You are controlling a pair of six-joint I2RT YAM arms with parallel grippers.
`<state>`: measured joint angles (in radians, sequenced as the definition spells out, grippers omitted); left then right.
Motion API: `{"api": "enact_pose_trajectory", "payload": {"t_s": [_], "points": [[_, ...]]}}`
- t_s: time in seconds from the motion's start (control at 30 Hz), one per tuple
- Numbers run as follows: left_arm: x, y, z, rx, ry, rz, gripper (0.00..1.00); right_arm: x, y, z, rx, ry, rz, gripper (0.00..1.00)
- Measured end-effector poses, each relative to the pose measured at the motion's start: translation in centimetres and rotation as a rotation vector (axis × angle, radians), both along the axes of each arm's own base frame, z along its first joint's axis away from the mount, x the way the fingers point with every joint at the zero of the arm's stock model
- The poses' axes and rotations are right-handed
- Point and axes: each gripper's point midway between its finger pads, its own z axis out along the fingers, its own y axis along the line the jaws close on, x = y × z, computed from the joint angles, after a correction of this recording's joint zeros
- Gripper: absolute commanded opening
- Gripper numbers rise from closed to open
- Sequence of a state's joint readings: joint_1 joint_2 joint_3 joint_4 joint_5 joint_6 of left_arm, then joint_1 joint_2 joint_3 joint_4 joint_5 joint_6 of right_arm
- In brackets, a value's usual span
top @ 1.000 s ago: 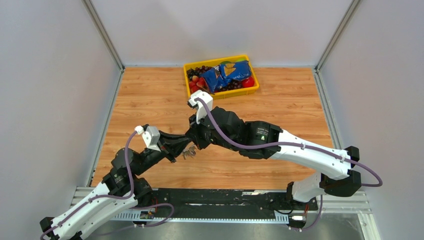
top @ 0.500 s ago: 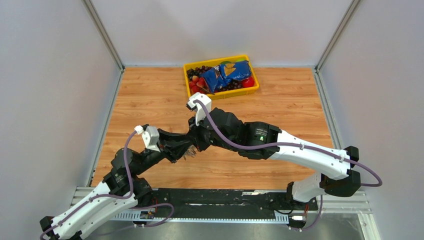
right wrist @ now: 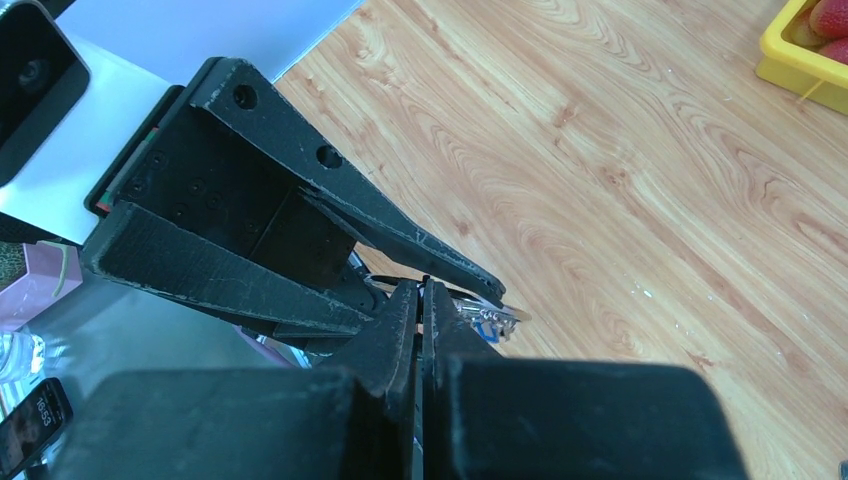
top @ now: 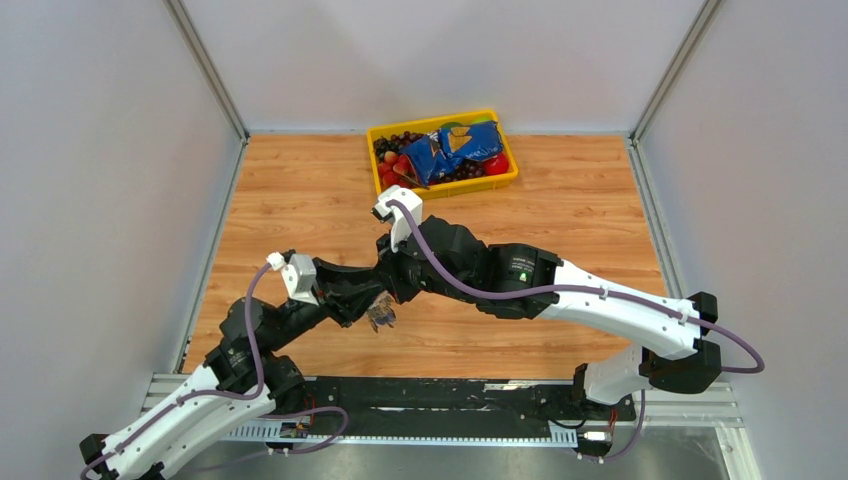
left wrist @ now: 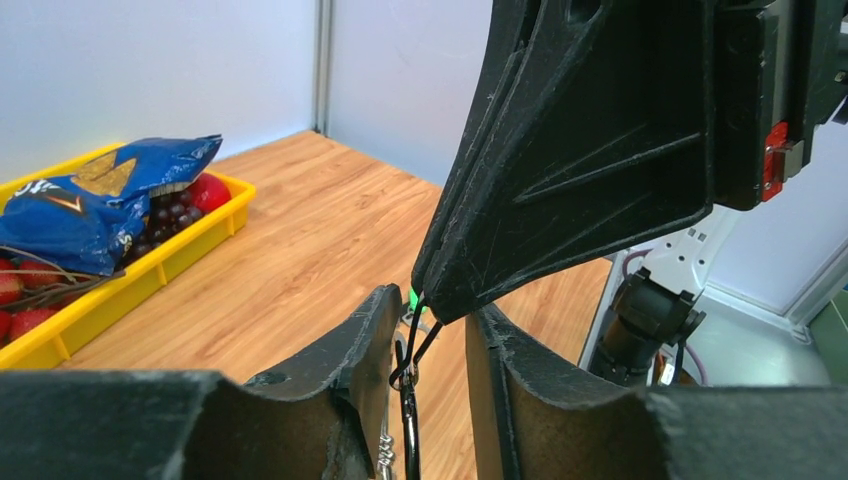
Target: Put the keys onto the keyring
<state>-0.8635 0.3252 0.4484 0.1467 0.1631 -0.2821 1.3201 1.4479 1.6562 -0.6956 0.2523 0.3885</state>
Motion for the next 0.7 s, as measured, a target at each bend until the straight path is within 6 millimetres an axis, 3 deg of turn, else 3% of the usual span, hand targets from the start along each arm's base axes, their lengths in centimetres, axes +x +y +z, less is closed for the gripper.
{"api": "enact_pose_trajectory", "payload": {"t_s": [0.4,0.7], "points": [[0.11,0.31,0.04,-0.003,0.000,0.016,0.47,-0.02,-0.04,-0.06,-0.002,0.003,-0.001,0.00],[0.31,0.41,-0.01,0.003,-0.007,0.029,0.40,-0.01,-0.03,-0.03,0.000,0.004,-0.002,0.00]]}}
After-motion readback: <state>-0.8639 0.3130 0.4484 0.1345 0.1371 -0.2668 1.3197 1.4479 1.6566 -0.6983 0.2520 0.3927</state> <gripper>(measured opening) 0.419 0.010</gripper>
